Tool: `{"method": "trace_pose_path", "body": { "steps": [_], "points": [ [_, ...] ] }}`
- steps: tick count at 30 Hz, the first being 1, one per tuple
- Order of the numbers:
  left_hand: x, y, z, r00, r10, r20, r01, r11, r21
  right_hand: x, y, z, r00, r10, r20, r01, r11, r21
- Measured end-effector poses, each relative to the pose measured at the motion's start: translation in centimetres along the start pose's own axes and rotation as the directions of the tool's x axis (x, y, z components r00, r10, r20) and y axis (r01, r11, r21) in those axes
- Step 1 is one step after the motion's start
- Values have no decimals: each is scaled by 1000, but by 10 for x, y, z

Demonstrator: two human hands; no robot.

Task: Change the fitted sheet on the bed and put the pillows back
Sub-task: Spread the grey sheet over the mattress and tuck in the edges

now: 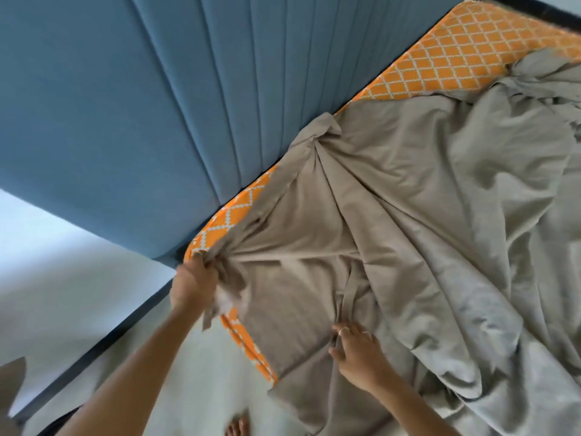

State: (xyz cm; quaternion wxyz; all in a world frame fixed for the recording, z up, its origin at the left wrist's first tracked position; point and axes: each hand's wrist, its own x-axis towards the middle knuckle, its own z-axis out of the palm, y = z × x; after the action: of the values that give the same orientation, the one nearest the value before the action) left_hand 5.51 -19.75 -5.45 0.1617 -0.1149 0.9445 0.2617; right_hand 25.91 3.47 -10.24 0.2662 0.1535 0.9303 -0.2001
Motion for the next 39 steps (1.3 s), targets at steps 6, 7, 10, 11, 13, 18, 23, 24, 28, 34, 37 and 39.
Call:
{"method": "trace_pose_path", "body": {
  "steps": [6, 7, 10, 11, 13, 18, 23, 24, 28, 34, 37, 39],
  "points": [
    [44, -43, -77, 903, -427, -52, 261, 641, -721, 34, -46, -14, 987, 24, 156, -28, 999, 25],
    [46, -53, -89, 898, -434, -71, 256, 647, -718, 36, -58, -11, 988, 7, 156, -11, 1000, 21],
    [46, -83, -108, 950, -298, -97, 174, 758, -629, 30, -100, 1, 991, -44, 124, 61, 989, -137],
    [43, -90, -112, 967, -240, -80, 147, 791, -594, 23, -116, 8, 989, -38, 141, 63, 983, -174],
    [42, -103, -114, 987, -158, -26, 121, 843, -523, 11, -139, 23, 983, 16, 183, 32, 966, -255],
    [51, -128, -109, 999, -45, 22, 50, 951, -304, 9, -145, 47, 992, 82, 94, -43, 933, -356],
    [72, -141, -111, 990, -138, -10, 133, 965, -224, -5, -143, 54, 976, -125, 179, 189, 895, -404],
    [74, -140, -113, 987, -157, -32, 147, 965, -217, -7, -147, 57, 964, -155, 217, 224, 912, -344],
    [67, -120, -114, 993, -89, -73, 85, 994, -62, -30, -192, 75, 870, -369, 327, 429, 893, -133],
    [45, -108, -70, 985, 2, 174, -36, 981, 191, -45, -191, 76, 947, -146, 286, 136, 989, 55],
    [22, -91, -43, 964, 128, 231, -191, 943, 274, -56, -141, 70, 981, -69, 183, 55, 995, 81],
    [3, -73, -23, 935, 183, 305, -286, 897, 338, -74, -94, 69, 998, -57, 0, 57, 996, 74]
  ]
}}
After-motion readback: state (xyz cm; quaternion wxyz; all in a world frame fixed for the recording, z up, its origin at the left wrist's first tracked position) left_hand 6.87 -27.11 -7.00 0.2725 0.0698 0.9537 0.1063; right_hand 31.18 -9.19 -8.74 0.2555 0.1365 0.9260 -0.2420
